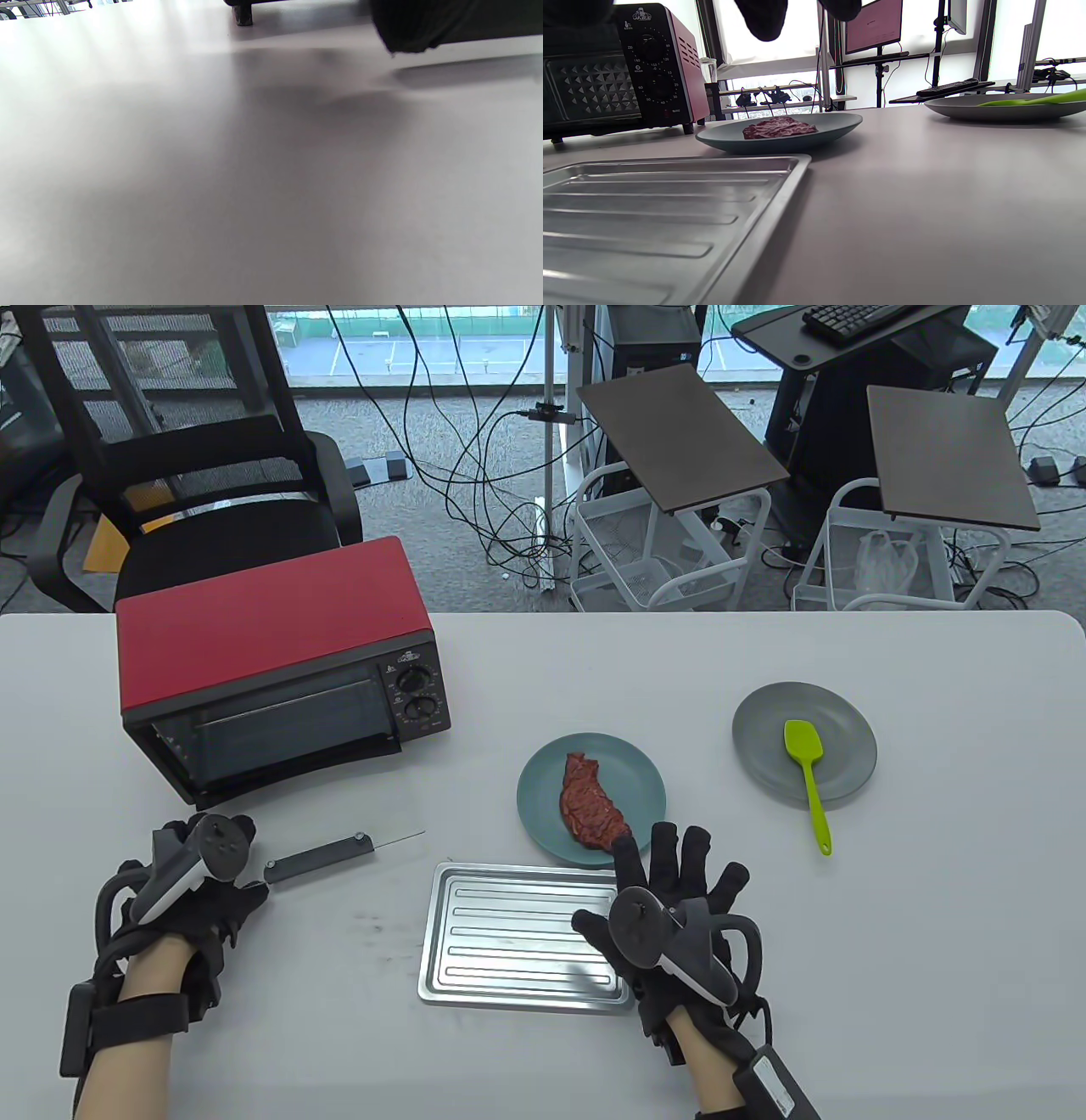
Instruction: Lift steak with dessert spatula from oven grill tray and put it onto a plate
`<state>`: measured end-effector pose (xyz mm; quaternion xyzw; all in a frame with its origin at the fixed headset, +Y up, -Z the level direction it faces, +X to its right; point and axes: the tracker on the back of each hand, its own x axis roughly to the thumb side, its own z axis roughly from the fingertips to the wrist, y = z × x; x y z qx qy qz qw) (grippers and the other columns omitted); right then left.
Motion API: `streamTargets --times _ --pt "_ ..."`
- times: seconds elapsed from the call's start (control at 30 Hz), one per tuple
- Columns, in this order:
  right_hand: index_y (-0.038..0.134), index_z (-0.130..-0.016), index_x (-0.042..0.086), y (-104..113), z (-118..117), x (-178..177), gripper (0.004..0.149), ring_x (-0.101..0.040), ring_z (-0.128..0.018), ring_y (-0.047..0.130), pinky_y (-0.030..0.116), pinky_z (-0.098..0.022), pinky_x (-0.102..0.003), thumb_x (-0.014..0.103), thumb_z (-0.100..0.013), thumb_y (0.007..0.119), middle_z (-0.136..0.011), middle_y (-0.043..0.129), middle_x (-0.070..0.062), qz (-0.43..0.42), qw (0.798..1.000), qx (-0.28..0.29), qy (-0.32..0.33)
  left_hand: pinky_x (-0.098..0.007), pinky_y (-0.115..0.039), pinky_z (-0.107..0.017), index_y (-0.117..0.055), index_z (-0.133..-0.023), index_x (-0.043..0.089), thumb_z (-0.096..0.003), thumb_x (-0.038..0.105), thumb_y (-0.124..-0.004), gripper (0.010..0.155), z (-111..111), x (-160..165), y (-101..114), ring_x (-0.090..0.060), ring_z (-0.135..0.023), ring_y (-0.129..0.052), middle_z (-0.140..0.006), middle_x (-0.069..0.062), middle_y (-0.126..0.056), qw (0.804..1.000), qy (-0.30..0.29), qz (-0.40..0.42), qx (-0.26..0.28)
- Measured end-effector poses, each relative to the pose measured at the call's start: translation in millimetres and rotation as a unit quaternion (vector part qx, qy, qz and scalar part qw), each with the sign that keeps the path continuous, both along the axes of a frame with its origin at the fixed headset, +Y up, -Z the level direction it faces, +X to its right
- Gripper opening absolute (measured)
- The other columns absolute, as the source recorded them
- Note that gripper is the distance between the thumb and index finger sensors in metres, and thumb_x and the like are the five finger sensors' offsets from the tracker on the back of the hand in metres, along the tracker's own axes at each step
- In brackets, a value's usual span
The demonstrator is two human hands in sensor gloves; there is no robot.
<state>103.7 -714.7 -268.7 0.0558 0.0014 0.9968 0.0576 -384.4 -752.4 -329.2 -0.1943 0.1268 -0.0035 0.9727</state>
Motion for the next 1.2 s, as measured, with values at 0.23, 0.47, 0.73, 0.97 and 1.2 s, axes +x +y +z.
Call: streamTargets --times 0.23,0.47,0.73,0.97,1.2 --pt "0.036 -0.116 0.022 -1.9 -0.3 0.3 0.093 -0.055 -0.105 0.011 0.022 -0.064 -0.085 0.077 -0.045 0.055 -0.12 0.021 -0.023 -0.001 1.0 -0.005 -0.001 -0.075 -0.033 -0.076 -0.032 -0.108 0.048 -0.0485 0.062 -0.072 0.074 -1.2 -0.7 25.5 -0.031 -0.12 -0.026 -0.124 0.004 -0.033 1.0 0.002 0.004 0.019" --pt "0.036 -0.116 0.021 0.2 0.4 5.1 0.093 -0.055 -0.105 0.013 0.025 -0.065 -0.084 0.077 -0.045 0.055 -0.119 0.023 -0.023 -0.02 1.0 -0.004 -0.009 -0.068 -0.051 -0.078 -0.045 -0.108 0.048 -0.0492 0.058 -0.073 0.066 -6.8 -8.4 48.1 -0.025 -0.116 -0.062 -0.122 0.006 -0.047 0.998 0.018 0.031 0.042" --pt "0.037 -0.116 0.021 0.0 -0.3 6.9 0.093 -0.056 -0.105 0.014 0.025 -0.065 -0.084 0.077 -0.045 0.056 -0.119 0.024 -0.023 -0.03 0.999 -0.007 -0.012 -0.066 -0.053 -0.078 -0.053 -0.107 0.047 -0.0503 0.056 -0.073 0.061 -14.4 -10.6 71.1 -0.025 -0.114 -0.067 -0.119 0.007 -0.06 0.997 0.026 0.019 0.072" --pt "0.037 -0.116 0.021 -1.3 0.2 7.7 0.093 -0.056 -0.105 0.014 0.026 -0.066 -0.084 0.077 -0.045 0.056 -0.119 0.025 -0.024 -0.037 0.999 -0.017 -0.013 -0.065 -0.055 -0.078 -0.056 -0.107 0.043 -0.052 0.052 -0.072 0.059 -19.7 -14.7 87.8 -0.023 -0.112 -0.071 -0.119 0.007 -0.063 0.992 0.042 0.031 0.113" --pt "0.037 -0.116 0.021 -2.3 -0.3 9.4 0.092 -0.055 -0.105 0.014 0.026 -0.066 -0.084 0.077 -0.045 0.056 -0.119 0.025 -0.023 -0.041 0.999 -0.016 -0.016 -0.064 -0.056 -0.079 -0.054 -0.108 0.043 -0.0525 0.054 -0.07 0.059 -21.7 -16.7 97.6 -0.022 -0.111 -0.072 -0.119 0.006 -0.064 0.986 0.049 0.016 0.157"
